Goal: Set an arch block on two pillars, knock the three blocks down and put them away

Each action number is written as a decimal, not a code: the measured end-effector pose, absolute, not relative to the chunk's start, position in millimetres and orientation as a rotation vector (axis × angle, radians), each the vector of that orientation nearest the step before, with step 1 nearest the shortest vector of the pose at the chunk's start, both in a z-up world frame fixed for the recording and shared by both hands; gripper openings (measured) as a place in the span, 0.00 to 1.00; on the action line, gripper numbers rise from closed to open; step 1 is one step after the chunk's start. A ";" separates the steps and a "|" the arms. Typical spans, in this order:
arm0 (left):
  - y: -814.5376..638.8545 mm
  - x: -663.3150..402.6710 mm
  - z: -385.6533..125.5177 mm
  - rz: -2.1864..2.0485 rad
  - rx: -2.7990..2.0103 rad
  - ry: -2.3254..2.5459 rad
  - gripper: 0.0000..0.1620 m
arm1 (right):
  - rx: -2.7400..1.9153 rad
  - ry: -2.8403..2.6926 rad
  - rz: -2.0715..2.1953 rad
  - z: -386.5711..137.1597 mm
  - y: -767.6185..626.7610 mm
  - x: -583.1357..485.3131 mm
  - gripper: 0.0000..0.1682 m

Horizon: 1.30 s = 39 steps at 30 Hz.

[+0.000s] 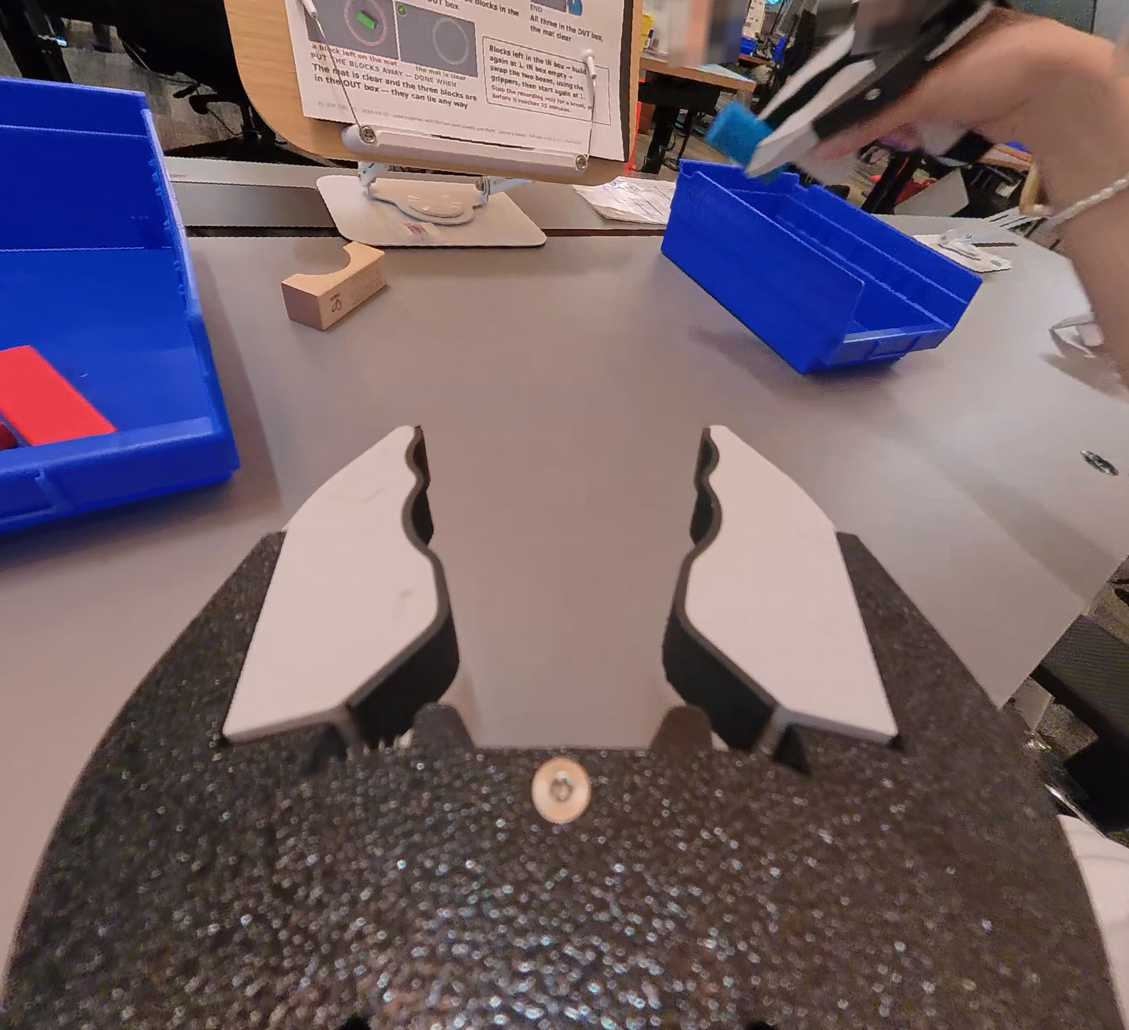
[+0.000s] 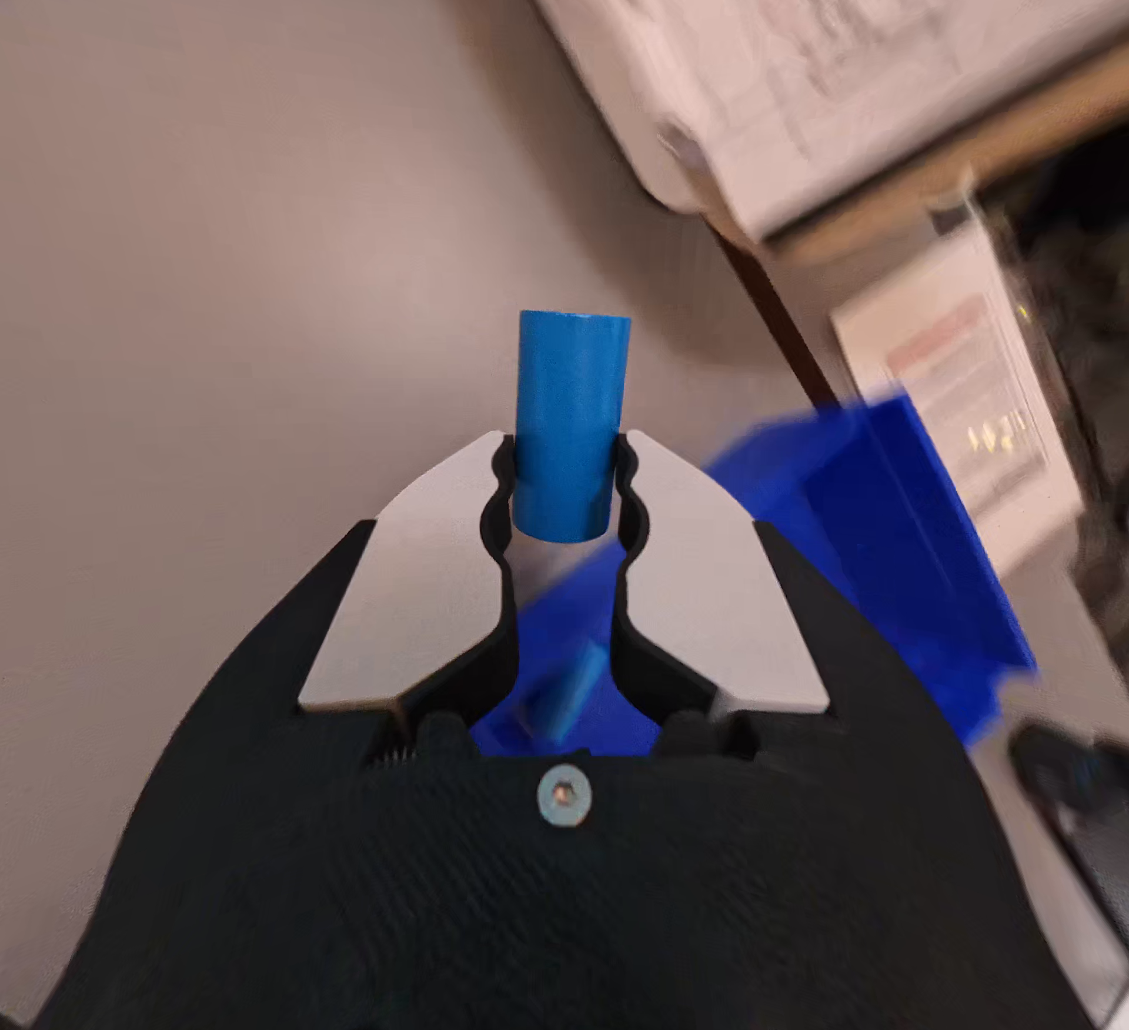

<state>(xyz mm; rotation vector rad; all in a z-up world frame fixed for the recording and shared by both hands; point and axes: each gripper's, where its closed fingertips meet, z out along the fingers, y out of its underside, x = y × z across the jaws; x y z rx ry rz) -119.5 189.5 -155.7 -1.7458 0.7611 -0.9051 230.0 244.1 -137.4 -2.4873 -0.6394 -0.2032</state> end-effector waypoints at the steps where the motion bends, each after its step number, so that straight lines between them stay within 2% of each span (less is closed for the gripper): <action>1: 189.5 -120.1 -155.7 -0.902 -1.745 0.759 0.51 | -2.518 -0.523 -0.235 -135.0 231.5 261.6 0.19; 5: 189.0 -118.5 -155.3 -0.926 -1.737 0.741 0.51 | -2.634 -0.165 -0.347 -156.0 173.0 362.4 0.20; 9: 185.7 -110.3 -158.2 -0.964 -1.743 0.760 0.51 | -2.702 0.048 -0.345 -194.3 126.1 408.8 0.20; 15: 184.2 -105.4 -165.6 -0.949 -1.761 0.792 0.51 | -2.803 0.009 -0.234 -252.4 113.4 407.5 0.20; 22: 186.1 -110.4 -175.4 -0.929 -1.795 0.786 0.51 | -2.900 -0.003 -0.116 -284.4 122.2 391.3 0.20; 24: 188.2 -114.5 -177.3 -0.907 -1.801 0.787 0.51 | -2.903 -0.062 -0.097 -281.1 123.7 387.5 0.20; 27: 192.3 -120.6 -177.2 -0.890 -1.799 0.775 0.51 | -2.834 -0.093 -0.317 -247.9 132.6 397.5 0.36; 31: 198.3 -123.7 -176.0 -0.909 -1.789 0.745 0.51 | -2.507 -0.360 -0.468 -164.8 182.1 344.4 0.37; 33: 200.2 -120.6 -175.7 -0.943 -1.788 0.735 0.51 | -2.354 -0.674 -0.466 -145.7 207.7 284.4 0.38; 36: 201.2 -115.3 -177.2 -0.963 -1.790 0.744 0.51 | -2.158 -1.046 -0.516 -146.1 244.6 206.4 0.38; 39: 198.8 -113.0 -178.5 -0.959 -1.788 0.766 0.51 | -2.006 -1.347 -0.385 -167.2 278.2 132.5 0.38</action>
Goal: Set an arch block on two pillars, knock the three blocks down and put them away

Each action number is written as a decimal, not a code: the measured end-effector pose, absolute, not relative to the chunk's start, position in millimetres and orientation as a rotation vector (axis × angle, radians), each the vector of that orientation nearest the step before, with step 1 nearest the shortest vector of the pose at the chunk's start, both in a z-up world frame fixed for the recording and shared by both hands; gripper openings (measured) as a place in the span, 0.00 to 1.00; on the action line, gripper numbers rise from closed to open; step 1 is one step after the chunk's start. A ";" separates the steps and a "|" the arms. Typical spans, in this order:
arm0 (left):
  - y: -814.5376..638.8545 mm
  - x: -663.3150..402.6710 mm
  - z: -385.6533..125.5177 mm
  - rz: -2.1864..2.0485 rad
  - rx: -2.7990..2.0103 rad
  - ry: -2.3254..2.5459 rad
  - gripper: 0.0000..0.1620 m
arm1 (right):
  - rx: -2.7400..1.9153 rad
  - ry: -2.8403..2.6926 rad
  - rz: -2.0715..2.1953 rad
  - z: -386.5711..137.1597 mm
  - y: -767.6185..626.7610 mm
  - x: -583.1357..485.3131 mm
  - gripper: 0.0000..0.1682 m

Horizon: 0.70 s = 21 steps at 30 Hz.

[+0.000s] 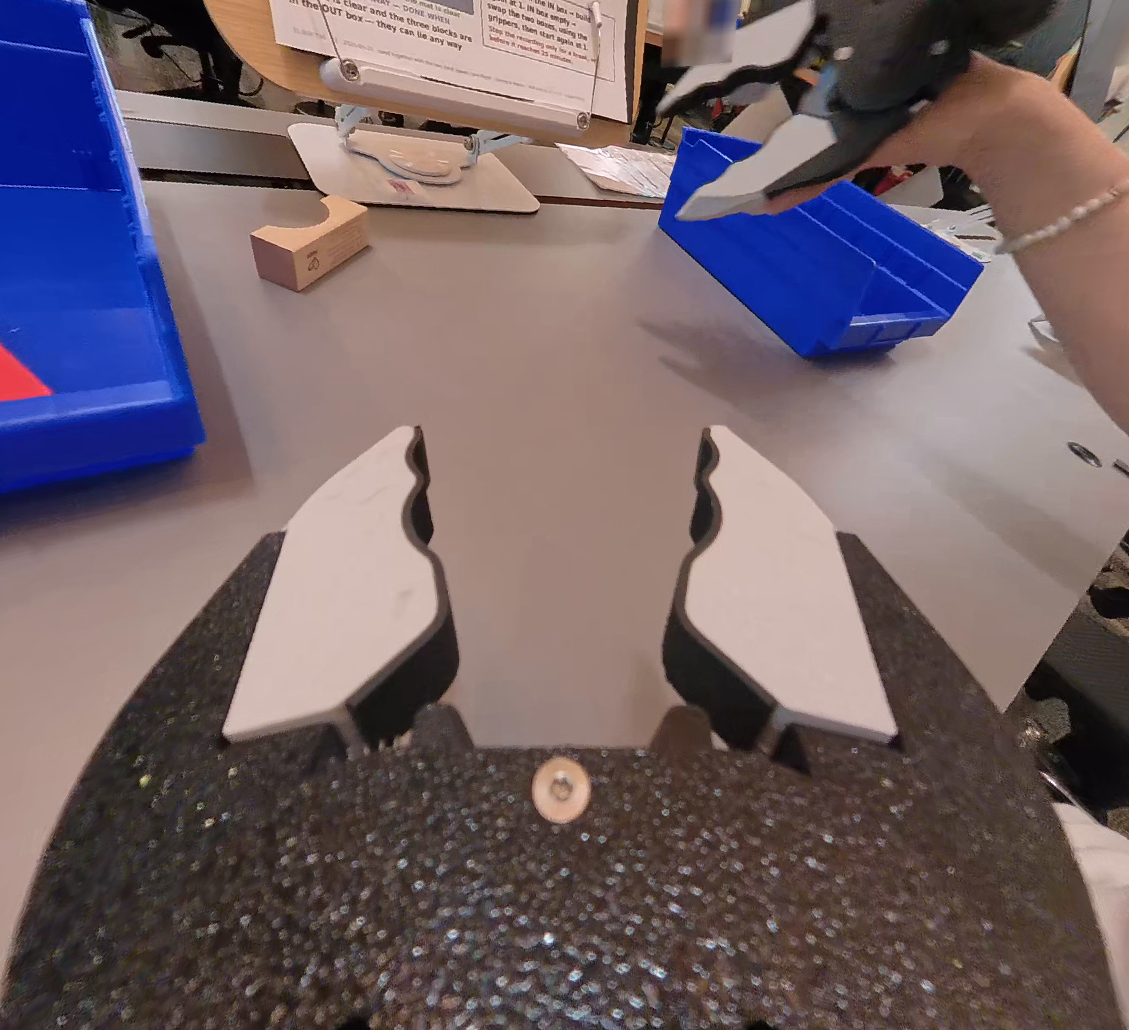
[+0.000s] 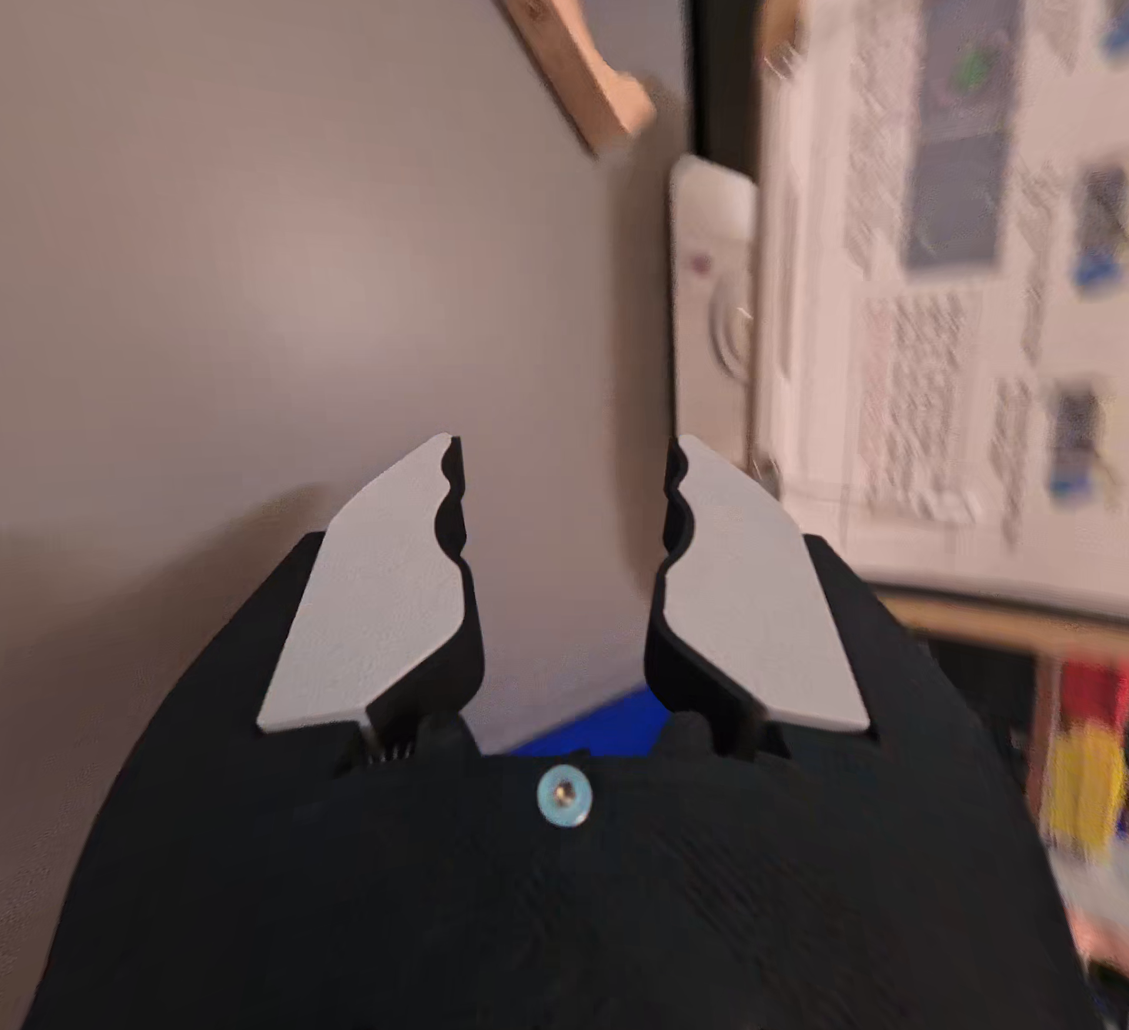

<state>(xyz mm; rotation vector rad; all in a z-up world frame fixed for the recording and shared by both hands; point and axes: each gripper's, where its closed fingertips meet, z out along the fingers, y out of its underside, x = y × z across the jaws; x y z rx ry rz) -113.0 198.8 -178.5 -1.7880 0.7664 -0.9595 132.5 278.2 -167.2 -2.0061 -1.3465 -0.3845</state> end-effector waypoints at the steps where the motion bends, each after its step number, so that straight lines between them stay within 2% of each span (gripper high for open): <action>1: 198.4 -113.3 -179.3 -0.958 -1.790 0.770 0.51 | -1.993 -1.453 -0.323 -177.8 286.4 113.1 0.38; 8: 209.0 -123.2 -169.9 -0.958 -1.781 0.729 0.51 | -1.936 -1.681 -0.151 -211.2 377.7 21.4 0.37; 21: 224.2 -156.1 -162.3 -0.968 -1.777 0.643 0.51 | -2.028 -1.864 -0.252 -257.4 439.4 6.4 0.25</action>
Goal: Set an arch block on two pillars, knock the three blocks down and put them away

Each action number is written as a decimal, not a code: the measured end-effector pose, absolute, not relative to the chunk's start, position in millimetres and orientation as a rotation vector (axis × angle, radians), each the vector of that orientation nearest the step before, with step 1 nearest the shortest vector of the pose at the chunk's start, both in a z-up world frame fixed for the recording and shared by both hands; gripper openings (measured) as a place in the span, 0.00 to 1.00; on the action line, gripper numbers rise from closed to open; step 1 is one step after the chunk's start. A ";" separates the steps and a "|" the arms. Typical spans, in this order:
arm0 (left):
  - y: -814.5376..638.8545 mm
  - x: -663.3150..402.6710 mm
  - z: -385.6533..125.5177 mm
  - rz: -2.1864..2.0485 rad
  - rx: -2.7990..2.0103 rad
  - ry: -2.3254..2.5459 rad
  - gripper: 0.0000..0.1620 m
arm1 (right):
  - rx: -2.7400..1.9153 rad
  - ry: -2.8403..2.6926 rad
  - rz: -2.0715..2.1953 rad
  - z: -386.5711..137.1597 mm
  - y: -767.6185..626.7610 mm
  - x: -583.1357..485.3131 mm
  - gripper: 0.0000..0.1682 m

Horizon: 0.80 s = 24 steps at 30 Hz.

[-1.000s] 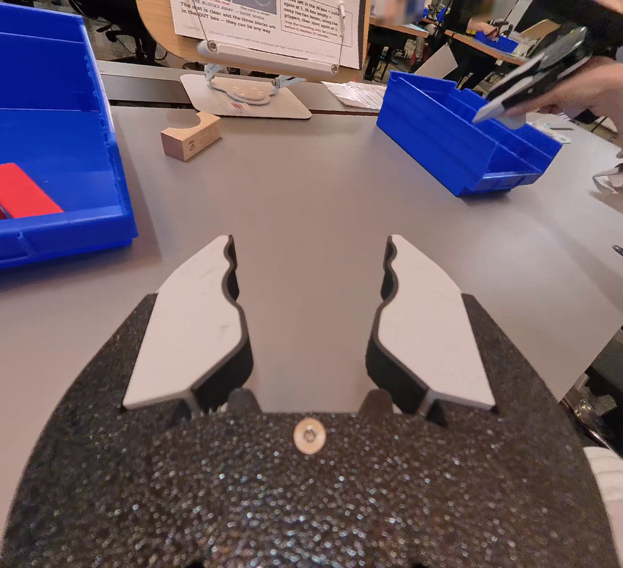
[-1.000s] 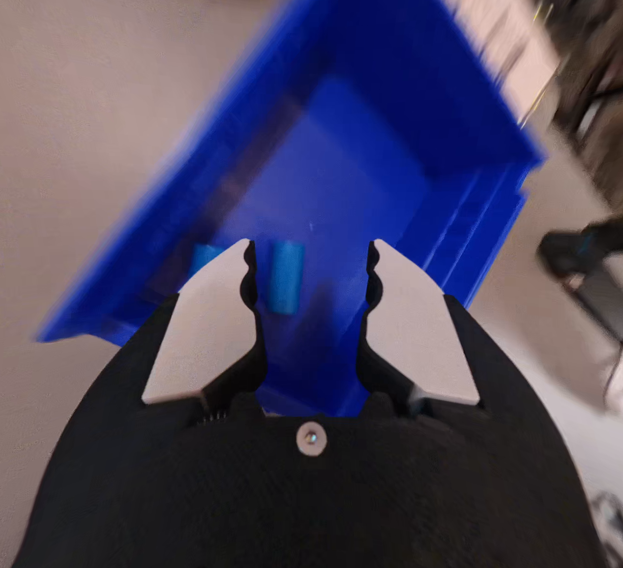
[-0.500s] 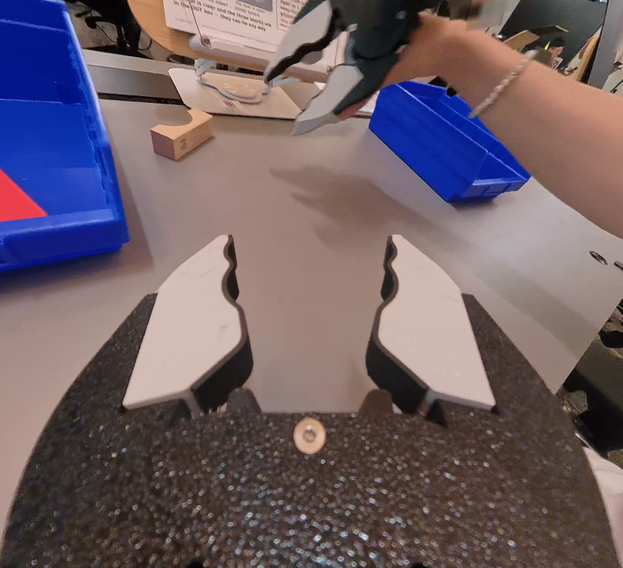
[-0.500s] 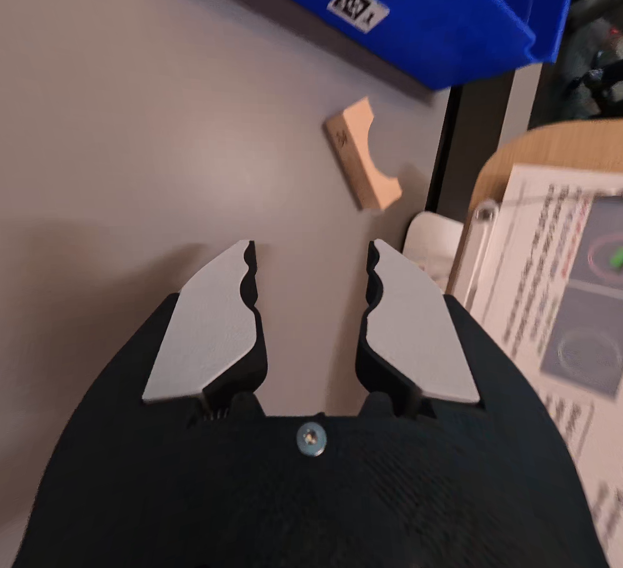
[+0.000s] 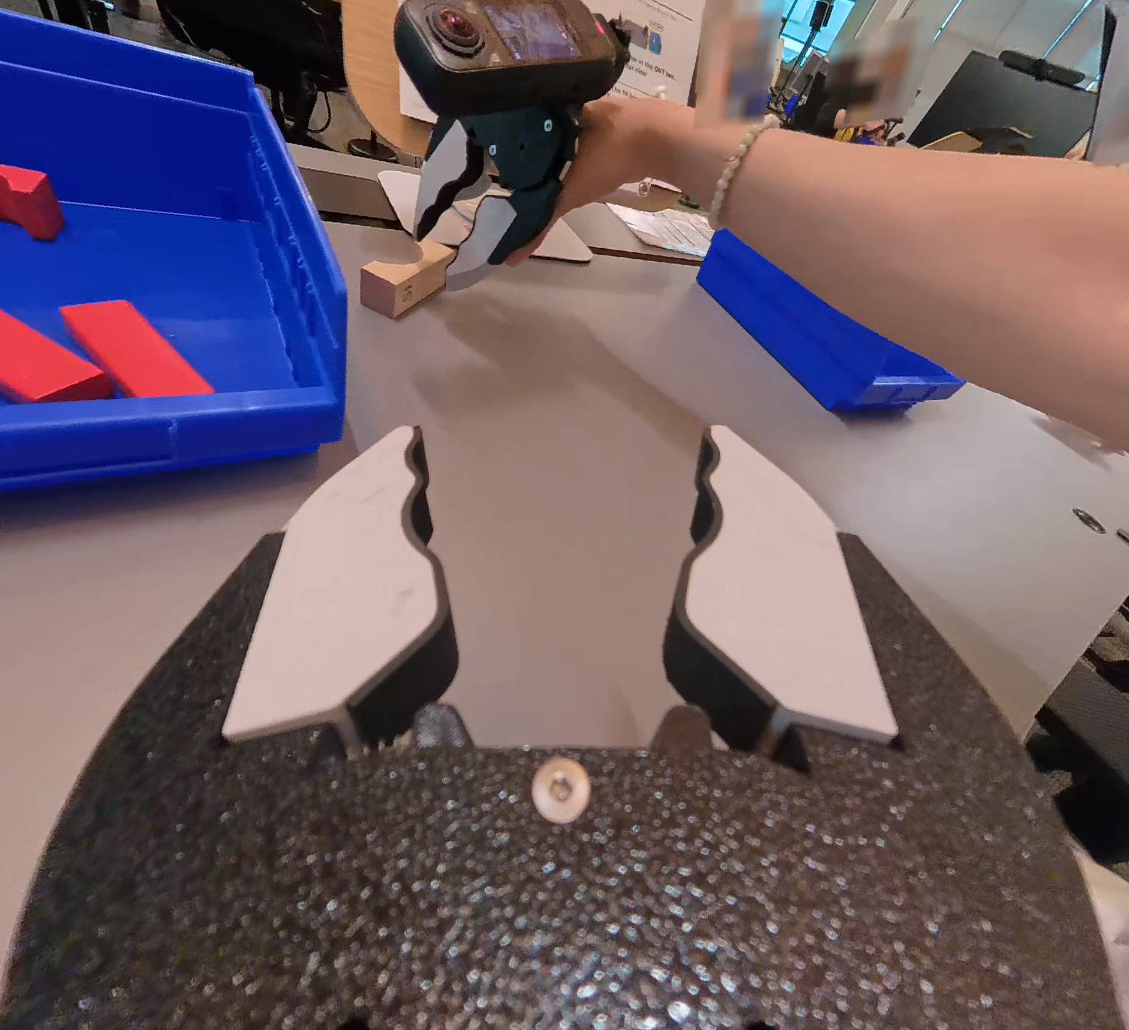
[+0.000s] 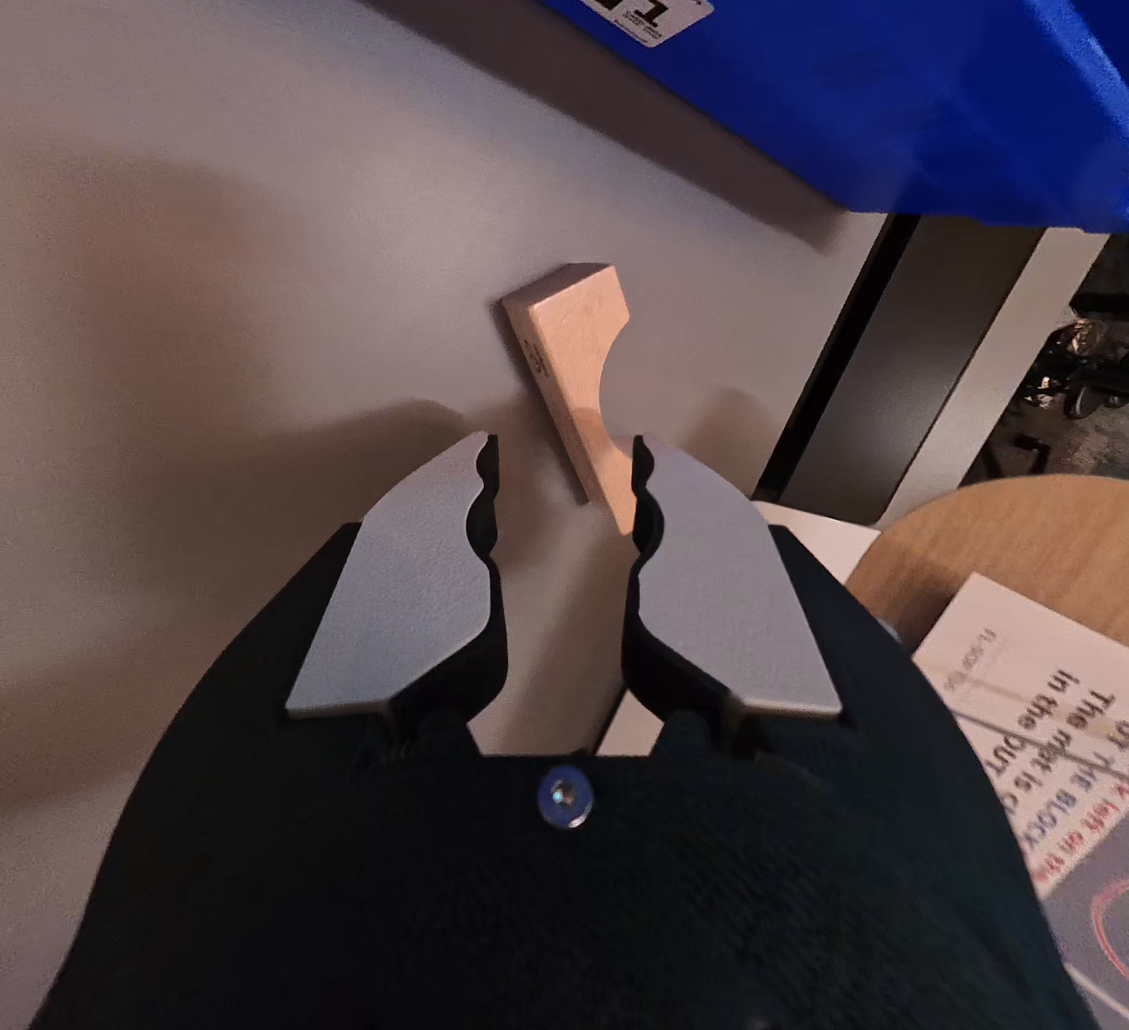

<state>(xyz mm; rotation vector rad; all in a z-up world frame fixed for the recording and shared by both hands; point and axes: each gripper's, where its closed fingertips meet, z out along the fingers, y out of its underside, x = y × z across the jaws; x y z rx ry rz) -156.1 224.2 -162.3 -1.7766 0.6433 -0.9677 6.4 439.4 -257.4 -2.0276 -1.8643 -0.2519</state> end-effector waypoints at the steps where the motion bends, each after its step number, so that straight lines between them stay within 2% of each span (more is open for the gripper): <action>1: 225.0 -157.7 -162.7 -0.963 -1.779 0.645 0.51 | -2.021 -1.861 -0.256 -259.8 443.0 4.6 0.25; 6: 228.4 -168.6 -166.5 -0.922 -1.794 0.642 0.52 | -2.009 -1.901 -0.382 -271.7 457.0 4.0 0.22; 12: 233.3 -179.5 -170.2 -0.928 -1.813 0.601 0.52 | -2.085 -1.941 -0.336 -289.6 450.4 7.3 0.08; 16: 231.7 -178.5 -172.3 -0.921 -1.821 0.608 0.52 | -2.128 -1.911 -0.296 -286.9 440.4 7.6 0.08; 20: 228.7 -172.2 -172.3 -0.922 -1.826 0.628 0.52 | -2.139 -1.883 -0.245 -256.8 417.7 10.7 0.08; 24: 222.2 -160.9 -167.5 -0.926 -1.813 0.664 0.52 | -2.147 -1.784 -0.238 -187.0 384.6 34.5 0.08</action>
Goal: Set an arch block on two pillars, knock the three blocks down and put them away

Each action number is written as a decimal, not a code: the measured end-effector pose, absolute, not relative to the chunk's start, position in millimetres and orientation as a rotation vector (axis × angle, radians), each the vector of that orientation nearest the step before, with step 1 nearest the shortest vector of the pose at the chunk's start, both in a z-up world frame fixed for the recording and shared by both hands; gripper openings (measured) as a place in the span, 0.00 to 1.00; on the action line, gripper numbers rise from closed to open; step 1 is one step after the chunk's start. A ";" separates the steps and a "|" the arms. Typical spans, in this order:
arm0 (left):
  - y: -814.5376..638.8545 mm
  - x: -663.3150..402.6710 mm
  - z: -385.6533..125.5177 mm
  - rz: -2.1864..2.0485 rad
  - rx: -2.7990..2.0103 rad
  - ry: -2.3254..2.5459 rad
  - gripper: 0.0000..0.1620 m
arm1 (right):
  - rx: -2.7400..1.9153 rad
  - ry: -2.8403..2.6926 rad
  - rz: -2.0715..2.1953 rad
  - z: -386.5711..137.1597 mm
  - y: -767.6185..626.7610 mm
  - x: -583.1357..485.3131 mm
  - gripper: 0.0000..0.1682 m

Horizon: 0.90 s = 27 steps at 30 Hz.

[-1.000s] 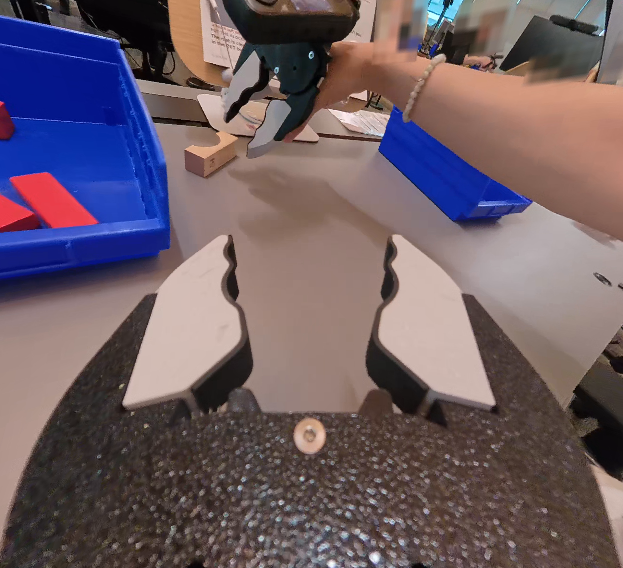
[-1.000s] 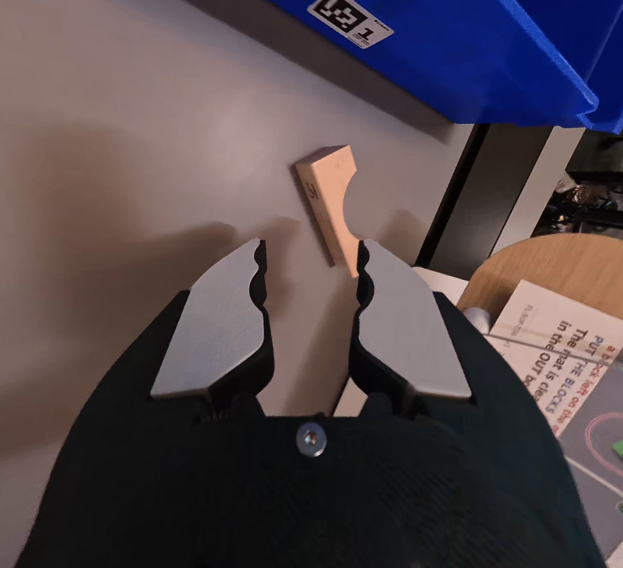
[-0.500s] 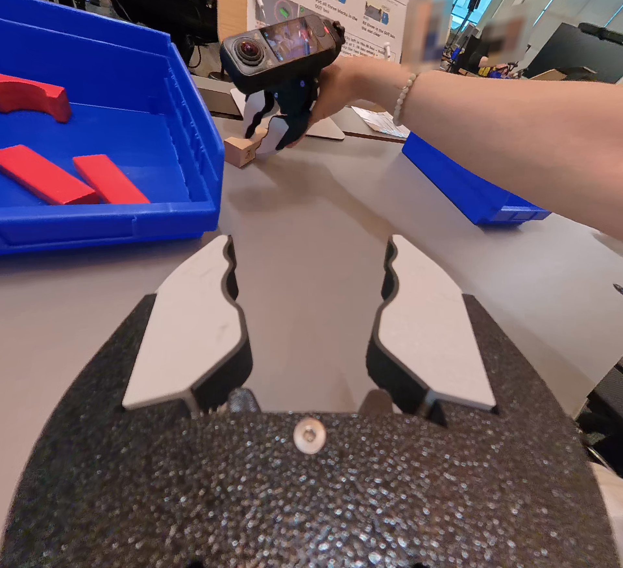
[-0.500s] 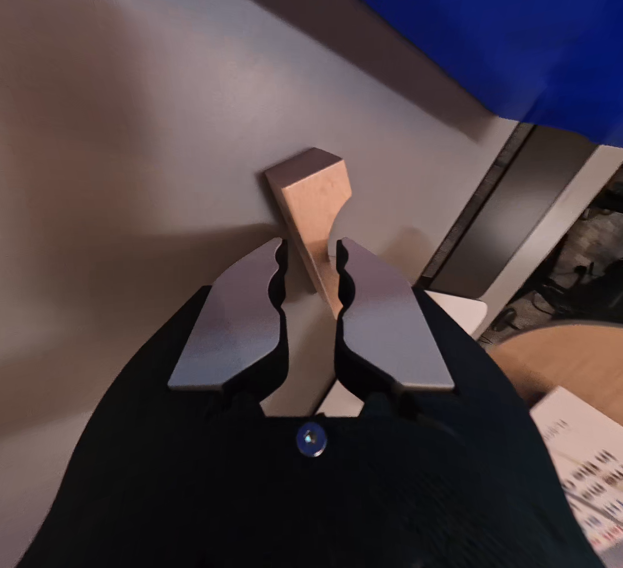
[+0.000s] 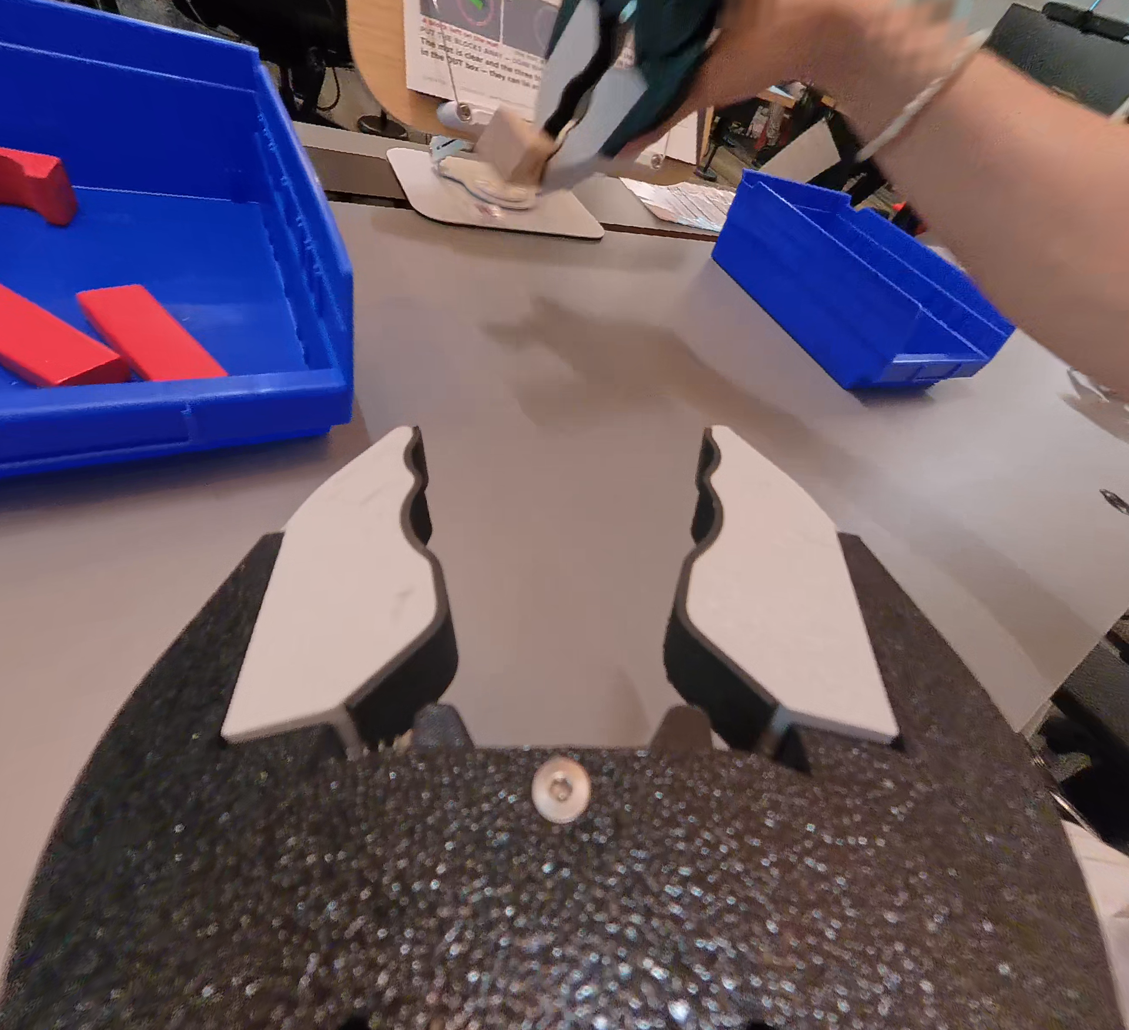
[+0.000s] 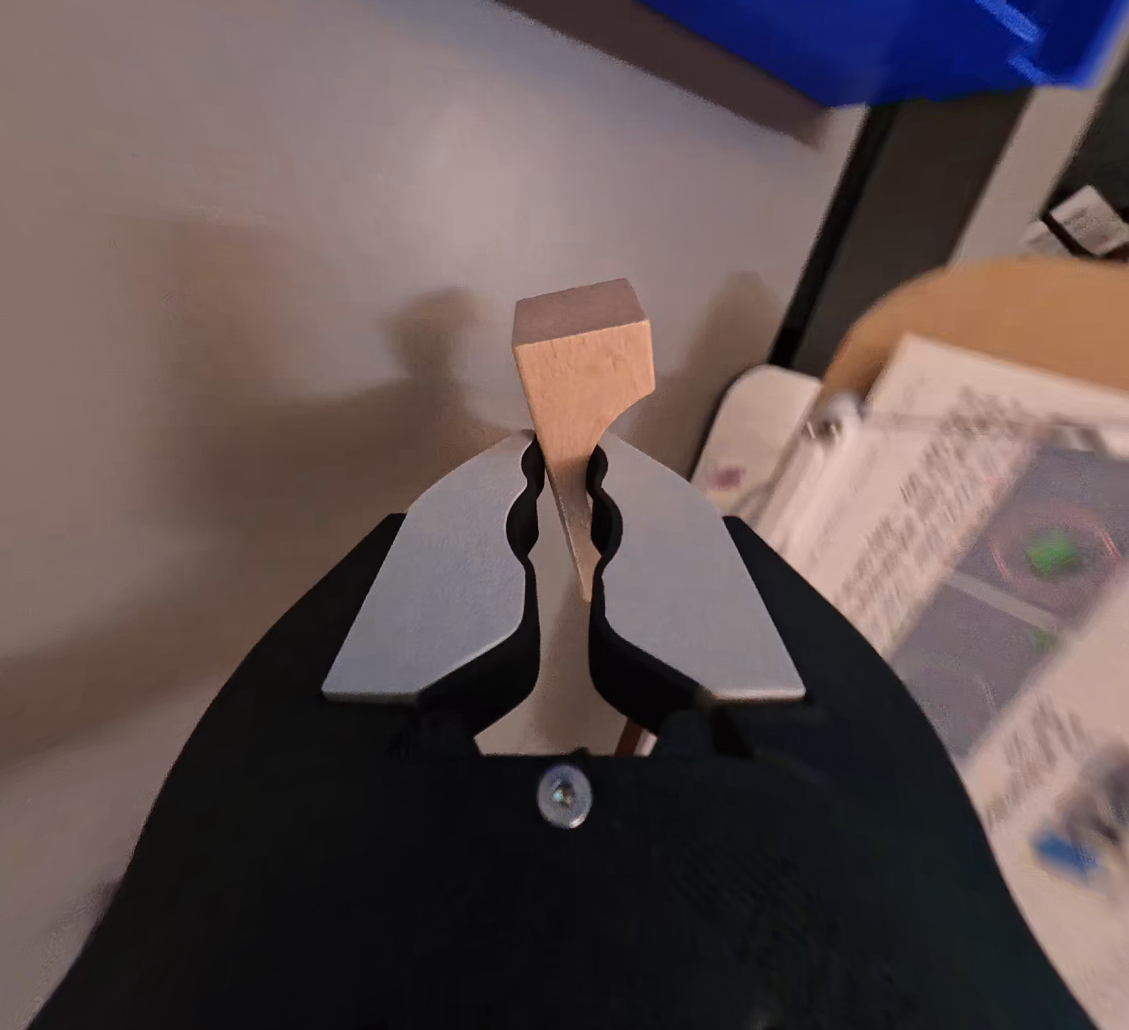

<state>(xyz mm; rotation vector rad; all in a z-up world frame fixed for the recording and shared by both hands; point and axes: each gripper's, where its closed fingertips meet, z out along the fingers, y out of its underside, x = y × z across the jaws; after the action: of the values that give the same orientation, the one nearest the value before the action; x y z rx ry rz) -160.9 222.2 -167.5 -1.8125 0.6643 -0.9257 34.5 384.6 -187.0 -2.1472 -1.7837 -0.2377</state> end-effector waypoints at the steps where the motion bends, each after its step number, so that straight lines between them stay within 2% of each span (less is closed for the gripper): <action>1: 220.3 -158.0 -166.7 -0.924 -1.810 0.675 0.52 | -2.152 -1.740 -0.254 -166.4 375.2 47.4 0.08; 5: 213.4 -146.7 -167.0 -0.933 -1.810 0.713 0.52 | -2.239 -1.390 -0.479 -90.8 334.1 145.2 0.08; 8: 209.8 -138.5 -165.9 -0.970 -1.803 0.714 0.52 | -2.375 -1.030 -0.590 -75.5 290.3 245.6 0.08; 12: 207.3 -124.5 -165.5 -0.988 -1.791 0.734 0.52 | -2.588 -0.592 -0.603 -117.8 236.9 359.8 0.08; 15: 203.3 -111.9 -163.8 -1.007 -1.788 0.761 0.52 | -2.716 -0.495 -0.569 -162.7 207.3 403.7 0.08; 22: 192.7 -98.3 -167.1 -0.932 -1.820 0.863 0.53 | -2.840 -0.532 -0.264 -244.9 205.8 405.6 0.08; 27: 187.4 -99.0 -169.3 -0.907 -1.829 0.855 0.53 | -2.913 -0.604 -0.192 -275.2 210.1 399.3 0.08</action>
<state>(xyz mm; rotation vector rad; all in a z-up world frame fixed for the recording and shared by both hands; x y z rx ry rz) -99.0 187.4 -169.3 -1.8294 0.8553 -0.9068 399.3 210.1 -275.2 -2.9126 -0.6045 -0.1922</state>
